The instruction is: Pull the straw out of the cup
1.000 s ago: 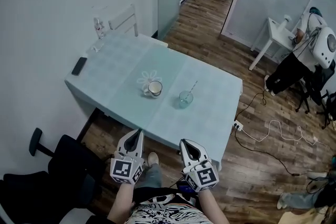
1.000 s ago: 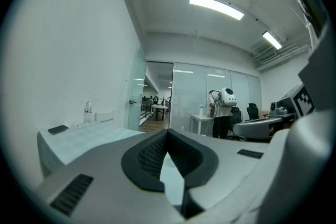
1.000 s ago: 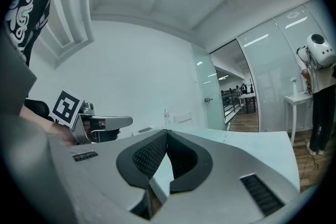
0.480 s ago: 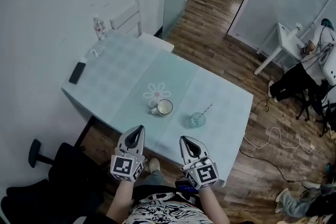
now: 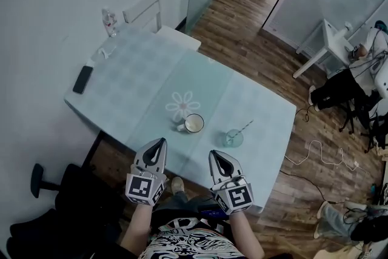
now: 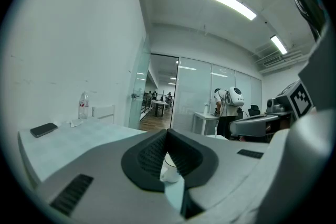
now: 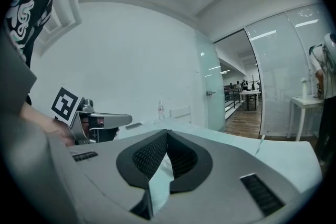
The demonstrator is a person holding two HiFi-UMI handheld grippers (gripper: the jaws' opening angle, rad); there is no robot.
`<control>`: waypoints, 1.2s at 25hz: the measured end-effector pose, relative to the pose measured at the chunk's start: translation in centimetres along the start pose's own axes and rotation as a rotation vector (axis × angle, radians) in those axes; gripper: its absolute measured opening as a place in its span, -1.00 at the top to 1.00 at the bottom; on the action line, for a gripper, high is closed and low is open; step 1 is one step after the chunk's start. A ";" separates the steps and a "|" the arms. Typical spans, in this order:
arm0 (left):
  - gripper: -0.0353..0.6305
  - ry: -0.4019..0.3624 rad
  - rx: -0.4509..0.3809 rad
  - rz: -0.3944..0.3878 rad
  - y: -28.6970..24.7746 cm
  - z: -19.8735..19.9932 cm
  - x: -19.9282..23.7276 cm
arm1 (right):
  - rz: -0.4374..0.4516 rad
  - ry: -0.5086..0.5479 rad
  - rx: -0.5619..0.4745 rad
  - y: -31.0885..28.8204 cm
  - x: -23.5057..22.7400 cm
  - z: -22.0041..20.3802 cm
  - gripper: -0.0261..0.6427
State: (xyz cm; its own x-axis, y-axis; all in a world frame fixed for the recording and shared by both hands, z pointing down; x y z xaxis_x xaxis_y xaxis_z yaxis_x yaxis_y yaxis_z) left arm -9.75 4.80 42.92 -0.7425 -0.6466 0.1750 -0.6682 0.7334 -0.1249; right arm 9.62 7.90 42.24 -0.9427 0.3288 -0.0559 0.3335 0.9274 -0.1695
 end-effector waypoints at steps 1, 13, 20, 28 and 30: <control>0.90 0.005 0.001 0.002 0.1 -0.2 0.2 | -0.005 0.001 0.003 0.0 0.1 0.0 0.93; 0.90 0.011 -0.016 -0.016 -0.5 -0.1 0.8 | -0.050 0.074 -0.014 -0.4 0.4 0.7 0.93; 0.90 0.000 -0.010 -0.012 -0.6 -0.3 1.0 | -0.057 0.065 -0.017 -1.1 0.1 0.3 0.93; 0.90 -0.015 0.008 -0.040 -1.6 -0.9 1.0 | -0.063 0.060 -0.013 -2.2 -0.1 -0.5 0.93; 0.90 -0.008 0.011 -0.043 -1.7 -1.4 1.1 | -0.059 0.062 -0.004 -2.5 -0.1 -0.8 0.93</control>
State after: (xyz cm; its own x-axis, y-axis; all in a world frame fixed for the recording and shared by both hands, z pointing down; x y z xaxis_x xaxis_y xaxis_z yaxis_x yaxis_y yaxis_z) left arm -9.31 3.16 44.73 -0.7135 -0.6790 0.1730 -0.6998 0.7028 -0.1280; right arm 8.90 5.72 43.48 -0.9588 0.2837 0.0146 0.2774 0.9461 -0.1670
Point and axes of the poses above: the fingertips, and each gripper's own axes: y backward along the fingers, x to its left, z out of its top, the point moved 5 cm from there along y, backward along the fingers, and after that the axes turned 12 degrees about -z, right-handed, at the moved point
